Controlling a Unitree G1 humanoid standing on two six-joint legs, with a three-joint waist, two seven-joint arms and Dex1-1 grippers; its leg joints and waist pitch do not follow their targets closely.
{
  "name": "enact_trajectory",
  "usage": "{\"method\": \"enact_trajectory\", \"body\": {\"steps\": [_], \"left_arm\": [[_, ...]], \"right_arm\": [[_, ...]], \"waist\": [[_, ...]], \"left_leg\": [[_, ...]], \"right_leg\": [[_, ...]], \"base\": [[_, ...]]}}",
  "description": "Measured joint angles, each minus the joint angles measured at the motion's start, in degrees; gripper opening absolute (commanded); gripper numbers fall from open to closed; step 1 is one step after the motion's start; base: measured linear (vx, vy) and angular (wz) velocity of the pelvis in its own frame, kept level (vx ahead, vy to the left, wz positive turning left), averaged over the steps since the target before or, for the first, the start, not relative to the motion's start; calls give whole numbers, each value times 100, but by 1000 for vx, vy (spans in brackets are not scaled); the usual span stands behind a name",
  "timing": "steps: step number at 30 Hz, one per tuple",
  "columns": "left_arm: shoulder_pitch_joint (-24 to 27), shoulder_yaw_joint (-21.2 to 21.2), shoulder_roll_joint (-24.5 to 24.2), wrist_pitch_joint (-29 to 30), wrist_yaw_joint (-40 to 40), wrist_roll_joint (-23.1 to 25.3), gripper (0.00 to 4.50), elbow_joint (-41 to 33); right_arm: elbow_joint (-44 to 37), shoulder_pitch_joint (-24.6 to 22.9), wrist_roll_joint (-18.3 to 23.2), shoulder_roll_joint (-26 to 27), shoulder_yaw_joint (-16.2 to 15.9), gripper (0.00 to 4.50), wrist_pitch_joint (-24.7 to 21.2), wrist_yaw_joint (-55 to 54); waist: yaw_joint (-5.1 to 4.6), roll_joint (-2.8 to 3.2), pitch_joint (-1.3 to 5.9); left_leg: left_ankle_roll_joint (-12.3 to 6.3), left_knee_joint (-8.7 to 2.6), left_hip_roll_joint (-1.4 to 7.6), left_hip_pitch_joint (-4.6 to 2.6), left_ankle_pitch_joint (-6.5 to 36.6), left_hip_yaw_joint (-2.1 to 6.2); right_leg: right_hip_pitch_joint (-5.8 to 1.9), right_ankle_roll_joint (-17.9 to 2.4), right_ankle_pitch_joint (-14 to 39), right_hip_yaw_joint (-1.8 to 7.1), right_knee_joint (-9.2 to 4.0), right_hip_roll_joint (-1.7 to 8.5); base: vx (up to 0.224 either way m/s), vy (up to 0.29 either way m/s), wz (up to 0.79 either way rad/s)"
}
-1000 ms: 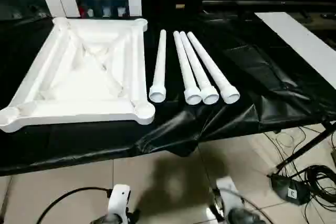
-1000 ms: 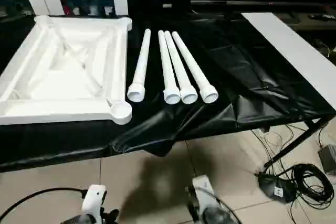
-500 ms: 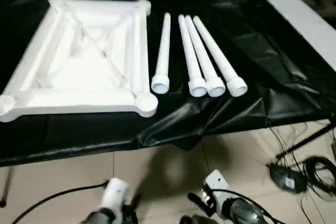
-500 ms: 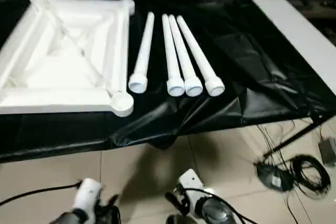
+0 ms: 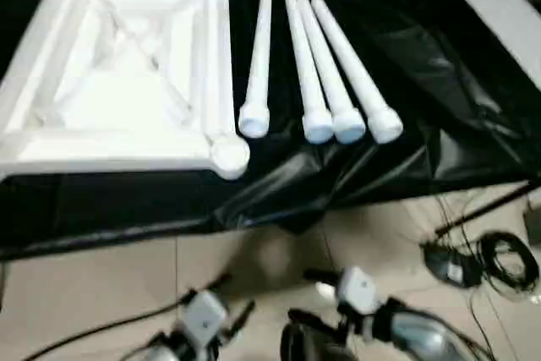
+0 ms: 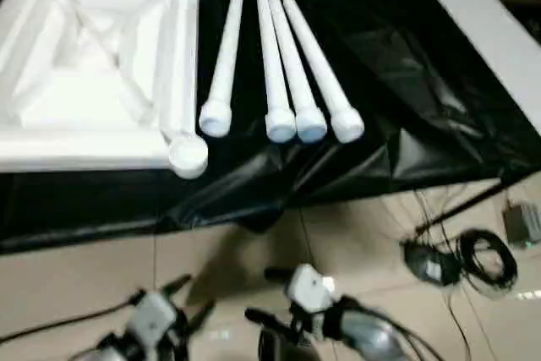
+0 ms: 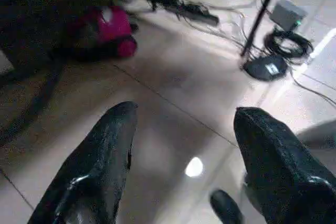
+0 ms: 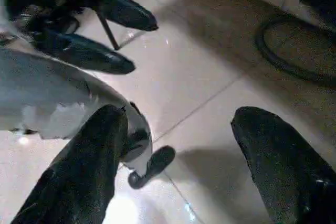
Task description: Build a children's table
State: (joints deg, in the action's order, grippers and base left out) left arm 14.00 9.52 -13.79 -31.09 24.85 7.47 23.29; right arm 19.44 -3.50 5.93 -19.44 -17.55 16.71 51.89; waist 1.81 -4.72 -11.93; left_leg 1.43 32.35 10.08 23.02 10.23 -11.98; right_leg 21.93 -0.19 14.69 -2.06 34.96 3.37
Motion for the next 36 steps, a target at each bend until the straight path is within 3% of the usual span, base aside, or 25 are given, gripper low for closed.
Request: {"method": "enact_trajectory", "body": {"steps": [3, 9, 14, 17, 21, 26, 29, 36], "left_arm": [[234, -123, -113, 146, -4, -170, 332, -931], [488, -195, -218, 828, 5, -503, 332, -2801], [-136, -511, -160, 1443, -135, -788, 332, -3472], [-507, -770, -118, 1655, -357, -908, 332, -3409], [-937, -1017, -203, 1936, -431, -1264, 332, -3143], [-1561, -1210, -152, 1942, -321, -1599, 332, -2547], [-2032, -1377, -137, 1935, -318, -1687, 332, -2147], [-3728, -1607, -188, 2097, -327, -1977, 332, -987]], "right_arm": [[-828, -169, 340, -210, -2, 353, -386, 247], [-2029, -50, 845, -324, 118, 353, -1030, 196], [-2487, 688, 1191, -128, 388, 353, -1530, -62], [-2492, 1122, 1259, 26, 598, 353, -1666, -280], [-2285, 1648, 1433, 78, 755, 353, -1857, -471], [-1763, 2120, 1366, 116, 848, 353, -1809, -551], [-1517, 2321, 1363, 174, 950, 353, -1803, -594], [-917, 3070, 1377, 319, 1178, 353, -1781, -830]], "waist": [[2, -10, -24], [-4, -21, -25], [-4, -69, 10], [-5, -115, 62], [12, -184, 200], [66, -266, 389], [106, -304, 430], [200, -391, 507]], "left_leg": [[-19, 0, 0, -1, -12, -1], [-28, 13, 0, -5, -19, -2], [-18, 40, 1, -17, -45, -1], [-11, 61, 4, -22, -56, 4], [-13, 114, 8, -22, -56, 10], [2, 173, 16, -25, -52, 21], [7, 182, 21, -28, -75, 21], [18, 218, 29, -25, -116, 21]], "right_leg": [[-1, 1, -1, 0, 0, 0], [-3, 4, -2, 1, 18, 0], [0, 4, -5, 2, 84, 2], [1, 4, -5, 0, 122, 1], [-2, 4, -5, 1, 166, 1], [-16, 0, -20, -4, 210, 1], [-22, 3, -60, -6, 210, 1], [-27, 7, -159, -11, 207, 5]], "base": [[0, 0, 0], [0, 0, 0], [0, 0, 0], [0, 0, 0], [0, 0, 0], [0, 0, 0], [-36, 4, 0], [-53, 9, -1]]}}
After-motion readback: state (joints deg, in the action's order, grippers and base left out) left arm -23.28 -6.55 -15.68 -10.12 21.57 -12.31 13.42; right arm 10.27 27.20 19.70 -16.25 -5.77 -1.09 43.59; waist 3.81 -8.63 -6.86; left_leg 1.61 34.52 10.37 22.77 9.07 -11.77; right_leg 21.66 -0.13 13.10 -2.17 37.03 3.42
